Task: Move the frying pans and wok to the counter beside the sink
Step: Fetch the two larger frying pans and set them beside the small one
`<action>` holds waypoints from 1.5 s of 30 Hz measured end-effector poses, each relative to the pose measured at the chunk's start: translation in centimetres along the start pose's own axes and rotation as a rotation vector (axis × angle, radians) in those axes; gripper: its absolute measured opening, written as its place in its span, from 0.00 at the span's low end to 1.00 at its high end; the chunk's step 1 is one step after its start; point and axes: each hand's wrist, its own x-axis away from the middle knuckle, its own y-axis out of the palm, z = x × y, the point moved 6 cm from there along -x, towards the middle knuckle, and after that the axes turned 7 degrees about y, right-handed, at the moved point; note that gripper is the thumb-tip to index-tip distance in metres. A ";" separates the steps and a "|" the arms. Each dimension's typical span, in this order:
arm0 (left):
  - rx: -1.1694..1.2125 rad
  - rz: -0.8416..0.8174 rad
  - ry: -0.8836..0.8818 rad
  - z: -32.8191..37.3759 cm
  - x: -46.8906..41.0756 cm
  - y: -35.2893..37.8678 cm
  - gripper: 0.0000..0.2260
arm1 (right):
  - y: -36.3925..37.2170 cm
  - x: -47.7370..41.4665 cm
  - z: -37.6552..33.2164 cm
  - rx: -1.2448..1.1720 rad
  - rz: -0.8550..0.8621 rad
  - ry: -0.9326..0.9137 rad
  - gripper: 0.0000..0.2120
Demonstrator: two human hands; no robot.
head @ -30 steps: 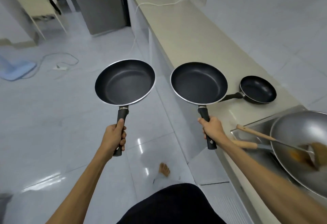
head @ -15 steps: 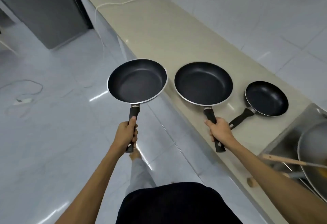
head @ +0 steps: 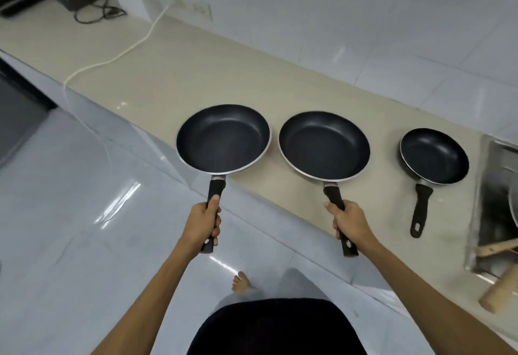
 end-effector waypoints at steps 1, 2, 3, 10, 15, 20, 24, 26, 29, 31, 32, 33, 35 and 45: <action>-0.011 -0.022 0.010 0.7 -1.0 -0.2 0.19 | 0.2 0.0 -0.4 -0.020 0.019 0.006 0.13; -0.017 -0.049 0.019 1.4 -2.2 -0.3 0.19 | 0.4 -0.2 -0.9 -0.034 0.039 0.010 0.14; -0.020 -0.073 0.025 2.0 -3.3 -0.3 0.19 | 0.5 -0.4 -1.5 -0.046 0.058 0.018 0.14; -0.104 -0.230 0.052 5.1 -9.9 1.9 0.20 | -0.8 -3.7 -2.1 -0.103 0.178 0.086 0.14; -0.118 -0.303 0.062 7.7 -13.8 3.5 0.20 | -1.7 -7.2 -3.8 -0.117 0.216 0.106 0.15; -0.127 -0.315 0.070 9.2 -16.0 4.8 0.20 | -2.4 -10.3 -5.2 -0.156 0.240 0.132 0.16; -0.130 -0.319 0.068 10.2 -17.3 5.7 0.20 | -2.9 -11.8 -5.2 -0.163 0.270 0.142 0.19; -0.148 -0.309 0.064 10.7 -17.7 6.2 0.19 | -3.1 -12.3 -5.3 -0.163 0.279 0.139 0.19; -0.135 -0.305 0.067 11.4 -18.9 6.4 0.19 | -2.7 -13.2 -5.6 -0.149 0.269 0.141 0.19; -0.144 -0.315 0.067 11.2 -19.4 6.6 0.20 | -2.3 -13.7 -5.3 -0.118 0.245 0.150 0.18; -0.151 -0.312 0.062 10.8 -19.6 6.6 0.20 | -2.1 -13.8 -5.1 -0.106 0.232 0.160 0.18; -0.155 -0.306 0.059 10.5 -19.7 6.7 0.20 | -2.0 -13.8 -4.8 -0.099 0.224 0.169 0.18; -0.161 -0.314 0.064 10.1 -19.9 6.8 0.20 | -1.9 -13.7 -4.4 -0.086 0.223 0.176 0.19; -0.122 -0.315 0.090 8.0 -21.8 8.5 0.18 | -2.4 -12.9 -4.2 0.006 0.265 0.209 0.19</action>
